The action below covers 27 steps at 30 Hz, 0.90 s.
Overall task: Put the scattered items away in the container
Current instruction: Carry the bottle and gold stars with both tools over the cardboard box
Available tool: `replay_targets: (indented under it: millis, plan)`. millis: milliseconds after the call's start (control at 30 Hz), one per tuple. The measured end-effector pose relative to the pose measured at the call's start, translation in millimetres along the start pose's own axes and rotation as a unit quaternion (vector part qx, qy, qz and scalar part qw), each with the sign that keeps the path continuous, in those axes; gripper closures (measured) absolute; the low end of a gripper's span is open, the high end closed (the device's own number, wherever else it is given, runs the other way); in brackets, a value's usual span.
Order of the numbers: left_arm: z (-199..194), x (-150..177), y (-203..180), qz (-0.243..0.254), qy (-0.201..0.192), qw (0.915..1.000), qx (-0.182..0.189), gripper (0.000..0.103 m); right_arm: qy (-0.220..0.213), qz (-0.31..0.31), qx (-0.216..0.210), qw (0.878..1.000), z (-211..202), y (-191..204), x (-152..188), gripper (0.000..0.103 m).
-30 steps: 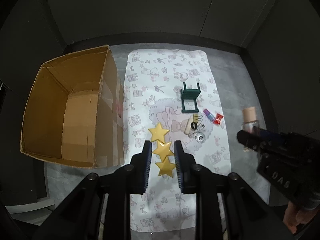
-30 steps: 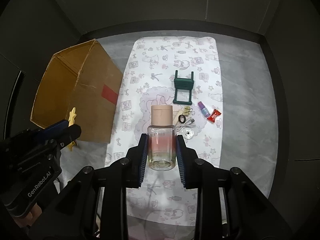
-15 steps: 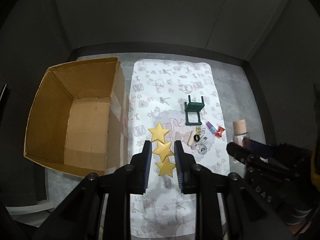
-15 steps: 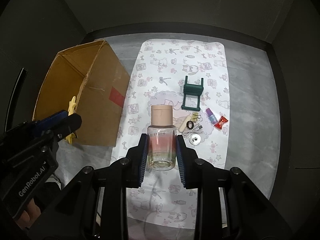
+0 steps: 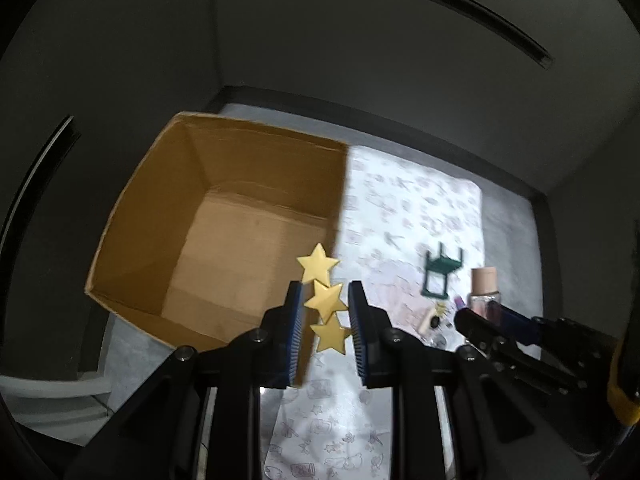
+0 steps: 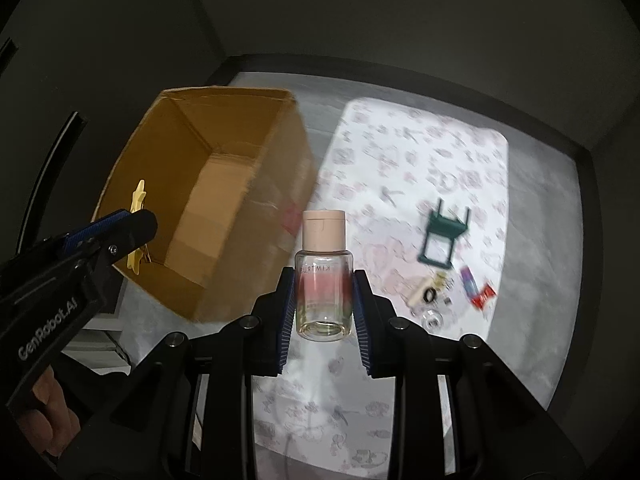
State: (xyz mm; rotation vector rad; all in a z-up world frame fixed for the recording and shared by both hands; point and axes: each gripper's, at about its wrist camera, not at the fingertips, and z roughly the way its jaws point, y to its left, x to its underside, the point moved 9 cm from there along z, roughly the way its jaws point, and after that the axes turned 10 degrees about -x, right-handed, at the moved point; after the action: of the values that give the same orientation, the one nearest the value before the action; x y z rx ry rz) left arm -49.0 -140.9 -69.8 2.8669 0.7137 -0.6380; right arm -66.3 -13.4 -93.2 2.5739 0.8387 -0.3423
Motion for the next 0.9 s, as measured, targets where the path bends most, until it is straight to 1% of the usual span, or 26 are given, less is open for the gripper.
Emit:
replay_targets:
  millis: [133,233,333,500,667,800,900]
  plan:
    - [10.5,-8.5,35.7,-0.043,-0.001,0.9988,-0.022,0.081,-0.003,-0.022,-0.009,1.0,10.7,26.4,-24.5,0.075]
    - [21.7,-9.5,64.8,-0.079,0.01,0.9961,-0.038,0.081,-0.004,-0.037,-0.018,0.999,20.1,50.2,-42.6,0.075]
    - [30.9,-9.5,91.2,-0.11,0.018,0.9923,-0.055,0.081,0.004,-0.05,-0.032,0.998,33.5,73.0,-54.1,0.075]
    - [47.5,-5.0,123.4,-0.151,0.032,0.9854,-0.072,0.081,0.02,-0.069,-0.051,0.996,63.9,112.1,-64.9,0.075]
    - [60.4,3.2,139.1,-0.169,0.044,0.9811,-0.084,0.081,0.044,-0.079,-0.055,0.994,94.8,135.3,-65.2,0.075]
    - [73.3,8.3,144.2,-0.18,0.057,0.9785,-0.083,0.081,0.063,-0.064,-0.059,0.994,116.5,133.8,-63.1,0.075]
    - [77.4,12.9,144.1,-0.186,0.066,0.9773,-0.077,0.081,0.067,-0.075,-0.051,0.994,123.7,132.8,-61.7,0.075]
